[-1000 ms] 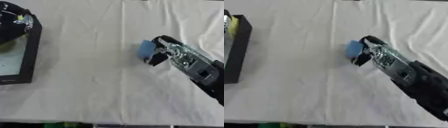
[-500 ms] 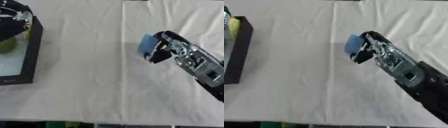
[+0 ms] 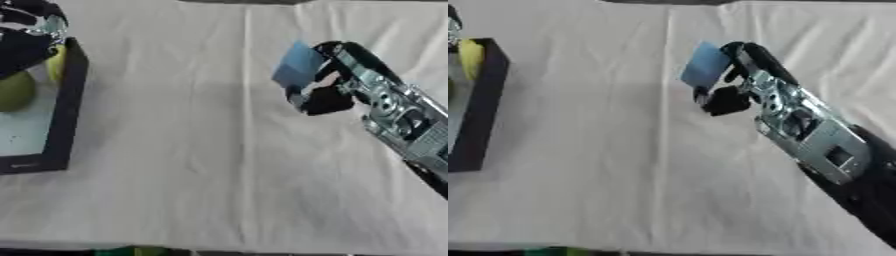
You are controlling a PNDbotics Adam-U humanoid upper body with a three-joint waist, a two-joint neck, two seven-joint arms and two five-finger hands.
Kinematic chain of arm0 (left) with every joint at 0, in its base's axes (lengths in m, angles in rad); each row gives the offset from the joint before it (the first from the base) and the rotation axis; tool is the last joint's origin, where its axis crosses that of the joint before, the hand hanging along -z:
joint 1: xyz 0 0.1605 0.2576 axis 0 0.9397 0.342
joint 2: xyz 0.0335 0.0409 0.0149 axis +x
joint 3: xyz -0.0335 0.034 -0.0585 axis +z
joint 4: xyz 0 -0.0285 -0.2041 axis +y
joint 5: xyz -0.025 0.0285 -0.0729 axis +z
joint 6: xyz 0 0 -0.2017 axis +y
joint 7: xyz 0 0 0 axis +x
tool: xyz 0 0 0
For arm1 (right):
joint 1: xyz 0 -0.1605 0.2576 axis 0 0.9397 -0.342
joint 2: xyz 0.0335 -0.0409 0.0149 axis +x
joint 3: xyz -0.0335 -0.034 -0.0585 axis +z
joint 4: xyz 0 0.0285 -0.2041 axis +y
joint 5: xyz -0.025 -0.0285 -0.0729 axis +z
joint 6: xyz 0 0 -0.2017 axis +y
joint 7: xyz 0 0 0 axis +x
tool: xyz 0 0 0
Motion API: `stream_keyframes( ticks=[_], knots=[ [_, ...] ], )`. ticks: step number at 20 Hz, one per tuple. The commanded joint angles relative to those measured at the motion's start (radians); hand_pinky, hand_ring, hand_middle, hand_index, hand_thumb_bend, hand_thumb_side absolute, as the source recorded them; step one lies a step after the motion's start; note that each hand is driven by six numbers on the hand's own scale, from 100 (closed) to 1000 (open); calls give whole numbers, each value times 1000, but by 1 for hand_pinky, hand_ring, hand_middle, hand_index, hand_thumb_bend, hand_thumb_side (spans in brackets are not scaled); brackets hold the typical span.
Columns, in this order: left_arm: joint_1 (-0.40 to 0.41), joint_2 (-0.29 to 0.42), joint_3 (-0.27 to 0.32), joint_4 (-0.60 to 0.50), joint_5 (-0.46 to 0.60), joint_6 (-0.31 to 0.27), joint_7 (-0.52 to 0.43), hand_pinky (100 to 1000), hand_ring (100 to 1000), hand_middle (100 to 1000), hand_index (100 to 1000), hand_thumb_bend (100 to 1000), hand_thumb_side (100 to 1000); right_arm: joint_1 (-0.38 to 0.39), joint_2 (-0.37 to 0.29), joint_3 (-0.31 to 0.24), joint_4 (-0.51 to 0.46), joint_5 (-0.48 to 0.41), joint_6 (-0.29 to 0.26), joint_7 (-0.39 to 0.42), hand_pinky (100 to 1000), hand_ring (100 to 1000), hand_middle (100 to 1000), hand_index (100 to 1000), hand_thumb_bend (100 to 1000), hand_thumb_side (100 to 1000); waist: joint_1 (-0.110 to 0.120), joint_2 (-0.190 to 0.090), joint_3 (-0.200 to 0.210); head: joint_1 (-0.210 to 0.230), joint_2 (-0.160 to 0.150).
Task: Pick up the objects with one hand, pass them to the other hand, and then place them into the box on the other side of the table.
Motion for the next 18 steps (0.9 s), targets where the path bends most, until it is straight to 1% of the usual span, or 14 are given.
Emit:
stream_keyframes(
  ticks=[1,3,5,6,7,10,13,18],
  knots=[
    [-18,23,24,-31,6,131,143,779,795,706,723,100,447,-8,-12,-3,-56,-80,8,-90,410,656,498,599,100,100,6,-27,2,0,-10],
    [-28,22,27,-45,11,123,139,776,793,704,723,100,450,-15,10,3,-67,-138,8,-151,352,635,484,592,100,100,9,-29,5,1,-7],
    [-46,20,25,-50,13,106,128,775,791,702,723,100,453,-29,35,14,-69,-186,8,-211,320,625,479,589,100,102,12,-31,7,2,-7],
    [-57,17,22,-51,13,93,119,774,790,700,723,100,455,-35,46,22,-69,-202,0,-237,304,620,474,585,100,126,14,-32,8,3,-6],
    [-70,13,17,-51,10,79,106,773,788,698,722,100,457,-38,55,30,-70,-214,-17,-262,290,615,470,582,100,154,16,-33,10,5,-6],
    [-113,1,1,-51,-5,38,53,772,785,695,721,100,455,-37,74,55,-70,-236,-82,-320,272,608,465,577,100,194,22,-36,16,8,-5],
    [-162,-15,-22,-51,-30,4,-17,772,783,695,725,100,445,-36,87,76,-70,-235,-147,-346,258,601,460,575,100,248,28,-38,24,6,-6],
    [-237,-38,-77,-51,-81,-25,-173,775,784,705,741,100,418,-34,109,97,-70,-237,-235,-344,251,592,455,570,100,317,36,-39,38,2,-8]
  ],
)
